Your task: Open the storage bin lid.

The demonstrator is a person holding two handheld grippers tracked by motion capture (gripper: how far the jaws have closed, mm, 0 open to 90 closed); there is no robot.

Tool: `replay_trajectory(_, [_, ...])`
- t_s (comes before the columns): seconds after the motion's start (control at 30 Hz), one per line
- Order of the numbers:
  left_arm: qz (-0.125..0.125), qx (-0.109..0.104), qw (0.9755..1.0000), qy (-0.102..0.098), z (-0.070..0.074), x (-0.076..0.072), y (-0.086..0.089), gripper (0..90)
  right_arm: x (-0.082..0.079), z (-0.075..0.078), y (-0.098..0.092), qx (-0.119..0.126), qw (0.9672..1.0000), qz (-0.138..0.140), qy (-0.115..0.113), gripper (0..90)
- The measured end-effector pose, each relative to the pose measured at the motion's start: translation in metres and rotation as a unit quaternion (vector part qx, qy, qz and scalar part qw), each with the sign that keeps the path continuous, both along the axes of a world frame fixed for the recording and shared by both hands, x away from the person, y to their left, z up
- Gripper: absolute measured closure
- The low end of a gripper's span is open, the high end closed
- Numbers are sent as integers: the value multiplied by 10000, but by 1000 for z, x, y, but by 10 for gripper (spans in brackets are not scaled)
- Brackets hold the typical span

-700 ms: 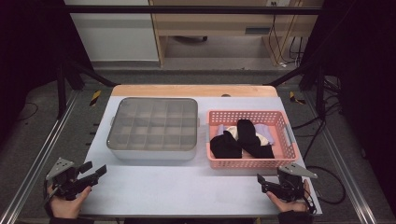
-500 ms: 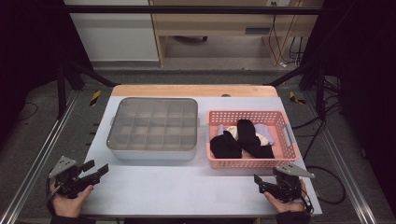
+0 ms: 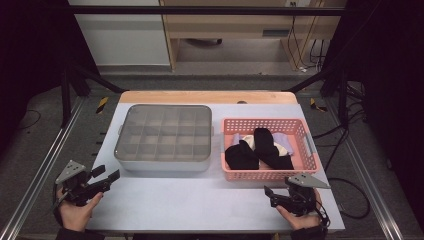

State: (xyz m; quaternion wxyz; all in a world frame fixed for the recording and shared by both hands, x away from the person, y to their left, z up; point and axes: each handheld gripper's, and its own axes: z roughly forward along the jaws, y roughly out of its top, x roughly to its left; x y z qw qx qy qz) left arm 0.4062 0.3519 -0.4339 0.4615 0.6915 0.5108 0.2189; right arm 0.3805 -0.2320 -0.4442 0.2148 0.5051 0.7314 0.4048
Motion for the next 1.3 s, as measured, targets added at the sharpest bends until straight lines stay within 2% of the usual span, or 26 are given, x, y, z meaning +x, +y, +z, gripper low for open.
replay_trajectory(0.1, [-69, -54, 9999, -57, 5, 1, -1, 340, -1, 2, 2, 57, 10000, 40, -1, 201])
replay_trajectory(0.2, [-70, -136, 9998, -134, 13, 2, 1, 338, -3, 9, 6, 2, 9999, 92, -82, 200])
replay_trajectory(0.4, [-44, -88, 9994, -325, 29, 4, -2, 335, -5, 24, 10, 61, 9994, 154, -297, 195])
replay_trajectory(0.6, [-82, -96, 9990, -419, 41, 10, -7, 335, -2, 35, 19, 120, 9990, 248, -351, 201])
replay_trajectory(0.77, [-62, -174, 9985, -515, 54, 18, -8, 335, 5, 47, 37, 58, 9978, 478, -452, 215])
replay_trajectory(1.0, [-51, -120, 9981, -603, 60, 26, -13, 335, 13, 63, 58, 72, 9962, 671, -555, 224])
replay_trajectory(1.3, [-44, -124, 9984, -554, 65, 46, -18, 339, 33, 72, 88, 111, 9946, 866, -563, 225])
